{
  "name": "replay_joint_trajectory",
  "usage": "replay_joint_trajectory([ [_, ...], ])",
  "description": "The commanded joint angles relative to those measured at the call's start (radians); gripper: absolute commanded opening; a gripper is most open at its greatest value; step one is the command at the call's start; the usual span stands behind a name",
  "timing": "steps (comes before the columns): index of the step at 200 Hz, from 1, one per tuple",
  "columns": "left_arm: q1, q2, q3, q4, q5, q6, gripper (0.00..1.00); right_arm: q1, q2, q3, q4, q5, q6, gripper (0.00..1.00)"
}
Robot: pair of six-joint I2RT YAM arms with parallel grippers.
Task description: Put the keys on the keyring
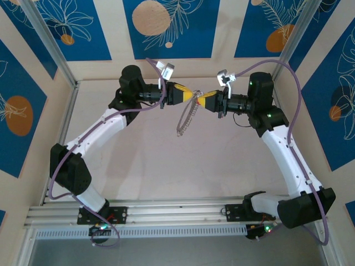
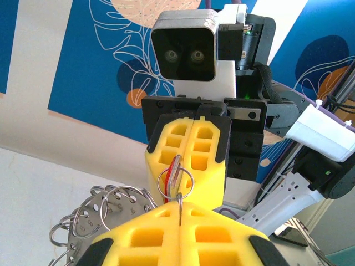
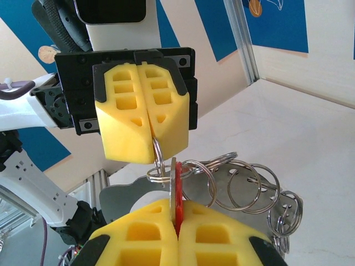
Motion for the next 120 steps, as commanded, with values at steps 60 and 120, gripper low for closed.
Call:
replay_joint_trajectory([
  [60,0.002,-0.034,-0.011,0.017,0.005,0.024,0.00,0.022,0.032,0.067,-0.056,-0.014,-0.041,0.00],
  [120,0.001,-0.043,-0.019,0.008,-0.011,0.037,0.00,-0.030,0.002,0.038,-0.090,0.006,-0.045,0.00],
])
